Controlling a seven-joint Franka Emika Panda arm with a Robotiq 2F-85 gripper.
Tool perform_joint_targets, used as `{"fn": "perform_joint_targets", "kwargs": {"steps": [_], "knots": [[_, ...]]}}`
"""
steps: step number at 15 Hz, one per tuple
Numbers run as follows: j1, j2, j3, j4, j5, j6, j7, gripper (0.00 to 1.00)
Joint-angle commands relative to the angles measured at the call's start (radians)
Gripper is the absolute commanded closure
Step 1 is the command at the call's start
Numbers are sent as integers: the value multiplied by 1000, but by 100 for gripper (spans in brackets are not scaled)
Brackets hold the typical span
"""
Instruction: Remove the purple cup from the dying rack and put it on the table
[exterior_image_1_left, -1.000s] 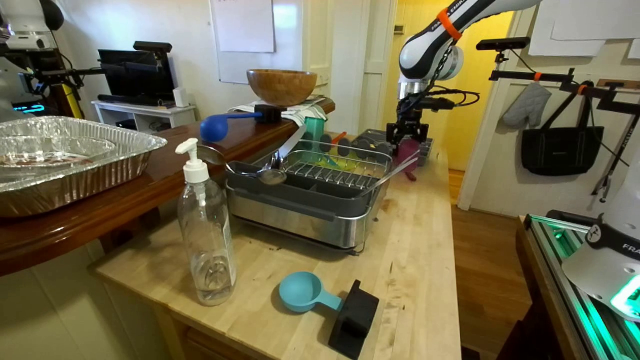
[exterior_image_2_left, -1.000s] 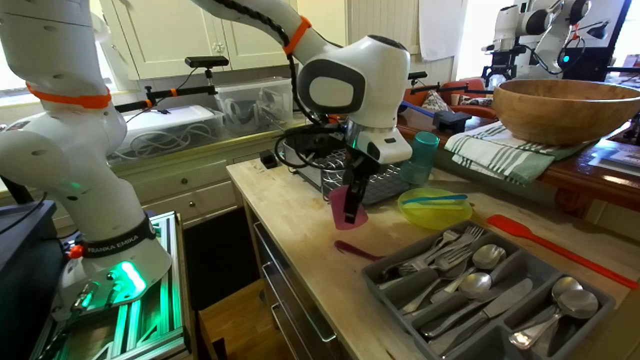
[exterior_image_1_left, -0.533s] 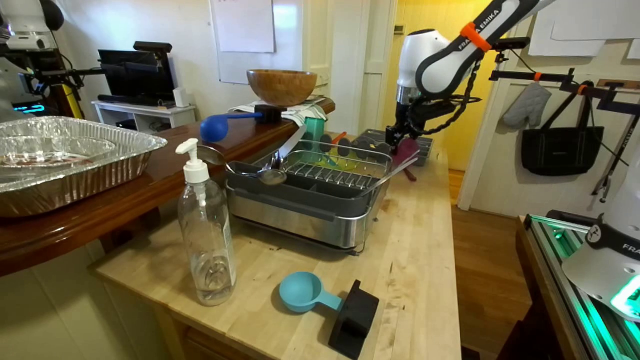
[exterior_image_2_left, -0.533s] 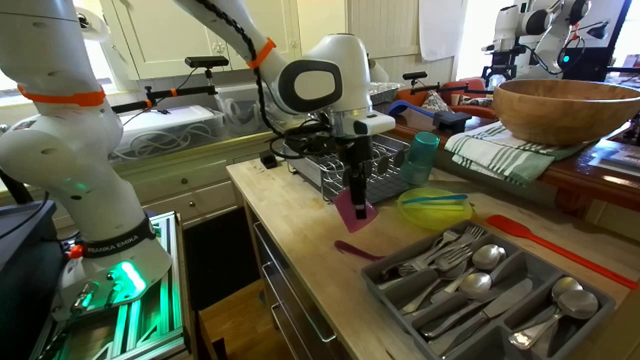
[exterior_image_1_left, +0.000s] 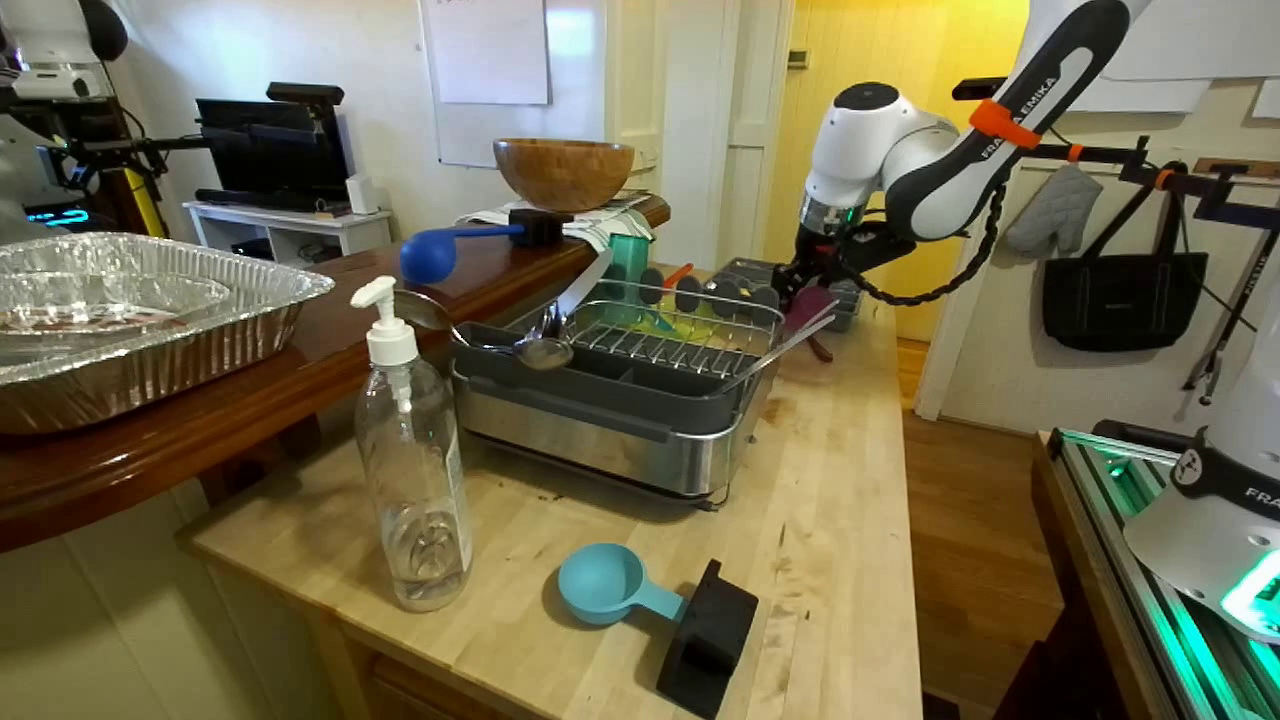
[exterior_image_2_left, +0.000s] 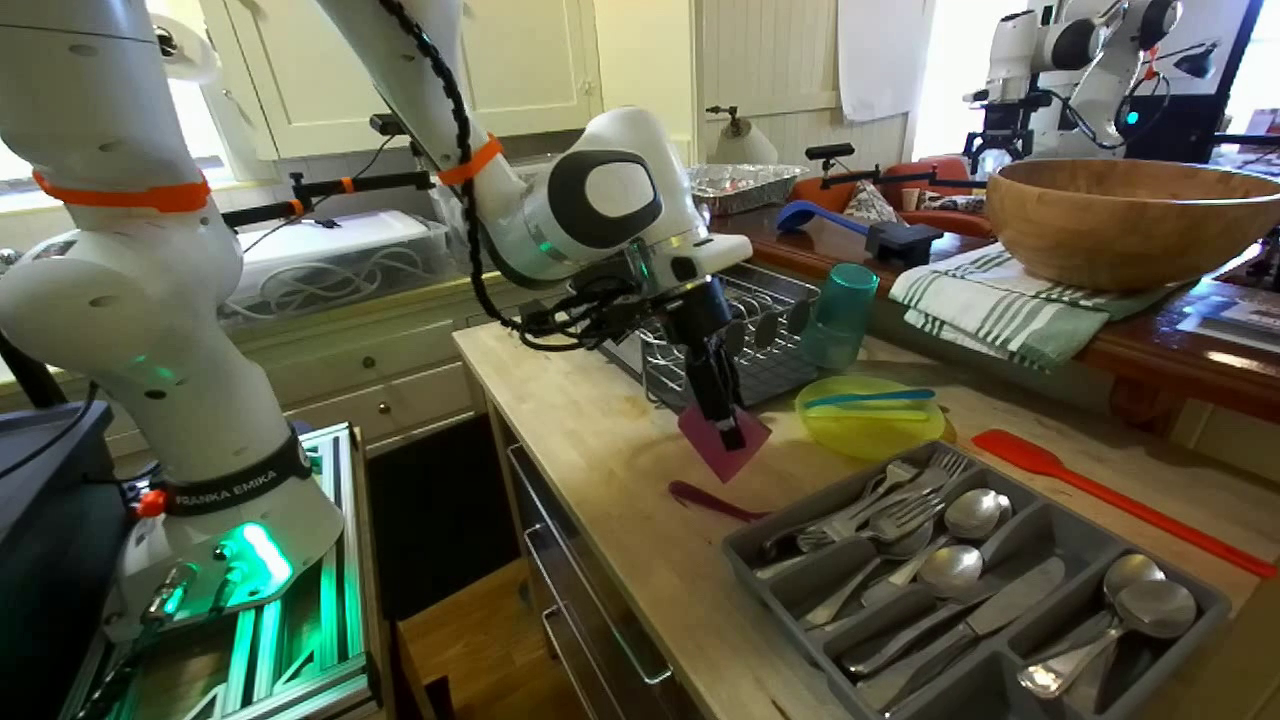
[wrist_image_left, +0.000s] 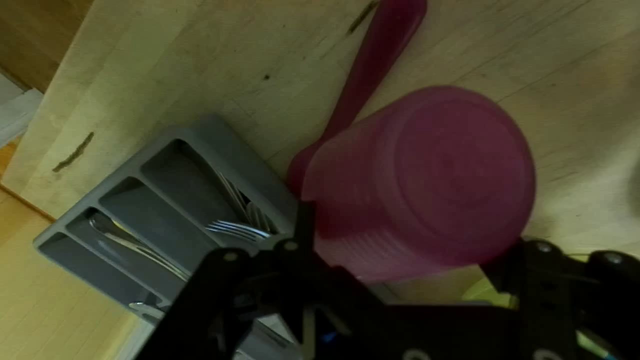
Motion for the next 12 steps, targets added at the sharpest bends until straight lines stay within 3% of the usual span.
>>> {"fn": "perform_joint_targets", "kwargs": {"steps": [1, 8, 9, 10, 12], "knots": [[20, -10, -19, -28, -158, 27, 226, 50], [33, 8, -5, -32, -313, 18, 475, 50], [35, 9, -4, -32, -324, 17, 498, 36], [37, 11, -4, -32, -335, 16, 519, 6], [39, 12, -4, -34, -348, 15, 548, 0]]}}
